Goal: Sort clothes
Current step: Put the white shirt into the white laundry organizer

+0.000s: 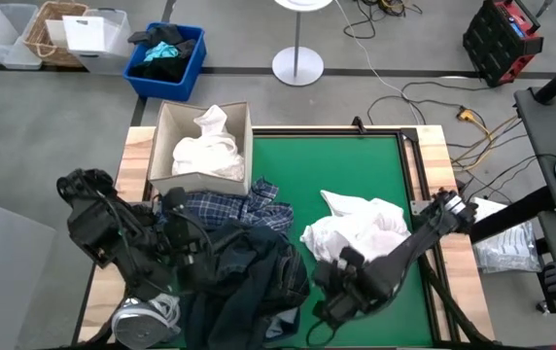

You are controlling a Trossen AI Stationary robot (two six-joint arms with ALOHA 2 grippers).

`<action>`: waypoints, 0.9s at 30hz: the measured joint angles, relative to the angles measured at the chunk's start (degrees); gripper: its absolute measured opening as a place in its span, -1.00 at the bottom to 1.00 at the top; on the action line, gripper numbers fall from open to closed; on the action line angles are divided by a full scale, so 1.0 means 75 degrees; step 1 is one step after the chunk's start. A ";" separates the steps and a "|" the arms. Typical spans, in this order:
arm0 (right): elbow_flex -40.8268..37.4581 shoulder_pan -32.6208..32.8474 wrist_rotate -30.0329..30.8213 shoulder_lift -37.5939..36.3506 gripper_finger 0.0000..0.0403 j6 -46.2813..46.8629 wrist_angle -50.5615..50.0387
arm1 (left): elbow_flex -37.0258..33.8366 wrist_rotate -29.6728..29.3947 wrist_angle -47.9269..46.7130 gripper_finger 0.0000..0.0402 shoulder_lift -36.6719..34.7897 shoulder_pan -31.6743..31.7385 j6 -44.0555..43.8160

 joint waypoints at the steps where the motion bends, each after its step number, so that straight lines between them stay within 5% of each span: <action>1: 0.0000 -0.0100 0.0037 -0.0127 -0.94 -0.0001 -0.0136 | 0.0093 -0.0036 0.0003 -1.00 -0.0014 0.0028 0.0071; 7: -0.0023 -0.0953 0.0354 -0.0764 -0.94 -0.0723 -0.0455 | 0.0489 -0.0119 0.0000 -1.00 -0.0025 0.0359 0.0695; 15: -0.0038 -0.2670 0.0573 -0.1553 -0.94 -0.3455 -0.0454 | 0.0466 0.0091 -0.0003 -1.00 -0.0060 0.1300 0.1218; 20: -0.0052 -0.3960 0.0349 -0.1987 -0.94 -0.5730 -0.0128 | 0.0387 0.1047 0.0004 -1.00 -0.0063 0.2289 0.2117; 24: -0.0054 -0.4846 -0.0246 -0.2198 -0.94 -0.7145 0.0437 | 0.0196 0.2752 0.0001 -1.00 -0.0063 0.2729 0.3629; 27: -0.0055 -0.5441 -0.0336 -0.2292 -0.94 -0.7961 0.0448 | 0.0086 0.3016 0.0001 -1.00 -0.0069 0.2827 0.3793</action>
